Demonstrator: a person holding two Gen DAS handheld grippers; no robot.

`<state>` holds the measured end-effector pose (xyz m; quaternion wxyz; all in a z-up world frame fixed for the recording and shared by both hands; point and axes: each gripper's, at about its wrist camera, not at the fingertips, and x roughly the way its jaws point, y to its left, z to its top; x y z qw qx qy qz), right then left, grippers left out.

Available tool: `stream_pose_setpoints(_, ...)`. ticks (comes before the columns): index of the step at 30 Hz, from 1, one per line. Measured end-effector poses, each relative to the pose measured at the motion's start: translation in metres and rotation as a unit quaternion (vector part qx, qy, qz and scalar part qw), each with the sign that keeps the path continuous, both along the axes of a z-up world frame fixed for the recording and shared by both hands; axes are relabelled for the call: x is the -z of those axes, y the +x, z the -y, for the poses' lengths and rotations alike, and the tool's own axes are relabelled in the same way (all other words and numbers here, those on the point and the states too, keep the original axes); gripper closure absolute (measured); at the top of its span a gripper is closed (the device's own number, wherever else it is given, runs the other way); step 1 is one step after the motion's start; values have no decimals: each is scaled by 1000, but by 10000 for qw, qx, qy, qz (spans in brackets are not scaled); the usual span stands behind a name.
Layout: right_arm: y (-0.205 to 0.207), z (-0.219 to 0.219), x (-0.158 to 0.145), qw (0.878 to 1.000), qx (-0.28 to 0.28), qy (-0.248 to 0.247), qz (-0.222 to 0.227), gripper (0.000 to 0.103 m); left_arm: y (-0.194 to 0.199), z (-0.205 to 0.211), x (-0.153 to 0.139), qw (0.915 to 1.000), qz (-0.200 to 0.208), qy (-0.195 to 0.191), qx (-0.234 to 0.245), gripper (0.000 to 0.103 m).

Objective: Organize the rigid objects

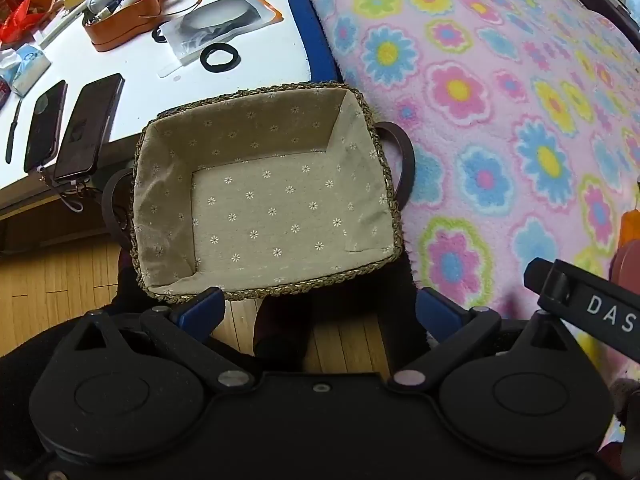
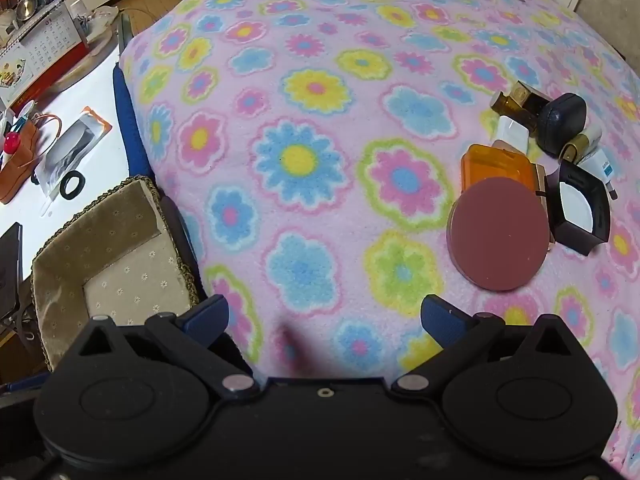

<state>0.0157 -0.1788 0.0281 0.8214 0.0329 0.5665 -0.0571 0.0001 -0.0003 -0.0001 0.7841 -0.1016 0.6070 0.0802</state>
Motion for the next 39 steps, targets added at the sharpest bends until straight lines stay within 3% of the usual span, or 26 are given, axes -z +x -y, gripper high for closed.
stream_pose_setpoints(39, -2, -2, -2, 10000, -7, -42, 38, 0, 0, 0, 0, 10000, 45, -87, -3, 5)
